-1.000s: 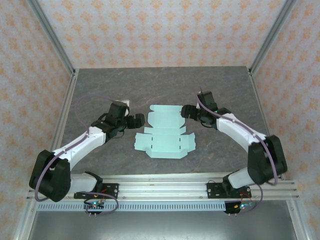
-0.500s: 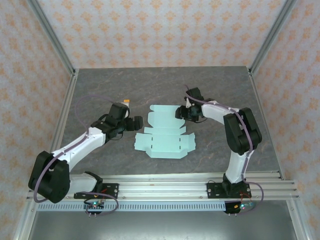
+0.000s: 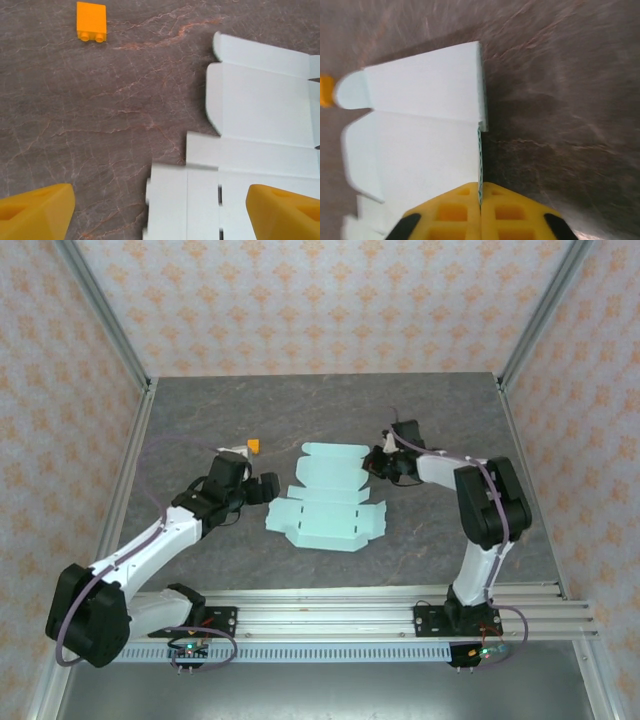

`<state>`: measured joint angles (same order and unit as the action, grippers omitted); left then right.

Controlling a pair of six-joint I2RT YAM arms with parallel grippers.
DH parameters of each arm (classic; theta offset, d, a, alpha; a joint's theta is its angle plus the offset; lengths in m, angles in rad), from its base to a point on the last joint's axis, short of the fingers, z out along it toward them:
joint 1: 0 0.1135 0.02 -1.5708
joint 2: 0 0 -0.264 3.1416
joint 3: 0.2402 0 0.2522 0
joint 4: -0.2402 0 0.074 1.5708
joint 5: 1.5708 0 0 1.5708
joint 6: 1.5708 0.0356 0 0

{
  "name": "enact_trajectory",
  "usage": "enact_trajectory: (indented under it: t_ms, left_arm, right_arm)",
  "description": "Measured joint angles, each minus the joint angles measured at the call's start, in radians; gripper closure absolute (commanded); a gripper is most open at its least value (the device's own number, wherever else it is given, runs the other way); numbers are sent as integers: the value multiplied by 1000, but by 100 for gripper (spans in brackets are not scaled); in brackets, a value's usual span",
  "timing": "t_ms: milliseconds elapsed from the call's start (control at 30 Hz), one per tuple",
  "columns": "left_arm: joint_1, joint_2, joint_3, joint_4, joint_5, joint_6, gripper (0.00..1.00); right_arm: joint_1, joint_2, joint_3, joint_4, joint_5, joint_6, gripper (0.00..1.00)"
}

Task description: Fold the paper box

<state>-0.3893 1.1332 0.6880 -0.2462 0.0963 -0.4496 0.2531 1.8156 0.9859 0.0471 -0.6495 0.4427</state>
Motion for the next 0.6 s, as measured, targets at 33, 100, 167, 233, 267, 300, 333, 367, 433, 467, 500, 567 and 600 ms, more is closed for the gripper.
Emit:
enact_trajectory:
  t_ms: [33, 100, 167, 233, 267, 300, 333, 367, 433, 467, 500, 567, 600]
  left_arm:
    - [0, -14, -13, 13, 2, -20, 11]
    - [0, -29, -31, 43, 15, -62, 11]
    - [0, -32, -50, 86, 40, -107, 11]
    - [0, -28, -63, 117, 68, -140, 11]
    - [0, -20, -66, 134, 84, -152, 11]
    - [-2, -10, -67, 150, 95, -157, 11]
    - [-2, 9, -68, 169, 110, -158, 13]
    - [-2, 27, -68, 184, 118, -156, 14]
    - [-2, 84, -67, 217, 137, -151, 16]
    - [-2, 112, -67, 229, 142, -149, 17]
    - [-2, 148, -66, 240, 152, -144, 18]
    - [-2, 207, -65, 265, 167, -138, 21]
    - [-2, 233, -65, 277, 174, -132, 22]
  right_arm:
    - [-21, -30, -37, 48, -7, 41, 100]
    - [-56, -86, -92, 135, -3, 113, 100]
    - [-71, -144, -143, 232, 11, 187, 100]
    - [-69, -195, -191, 309, 30, 241, 100]
    - [-67, -222, -216, 341, 40, 263, 100]
    - [-66, -240, -232, 356, 48, 275, 100]
    - [-64, -257, -242, 362, 55, 282, 100]
    - [-64, -266, -243, 362, 58, 282, 100]
    - [-64, -276, -240, 358, 66, 270, 100]
    - [-64, -280, -237, 347, 72, 257, 100]
    - [-64, -284, -233, 331, 79, 239, 100]
    - [-64, -291, -221, 286, 90, 200, 100]
    - [-64, -294, -213, 263, 96, 179, 100]
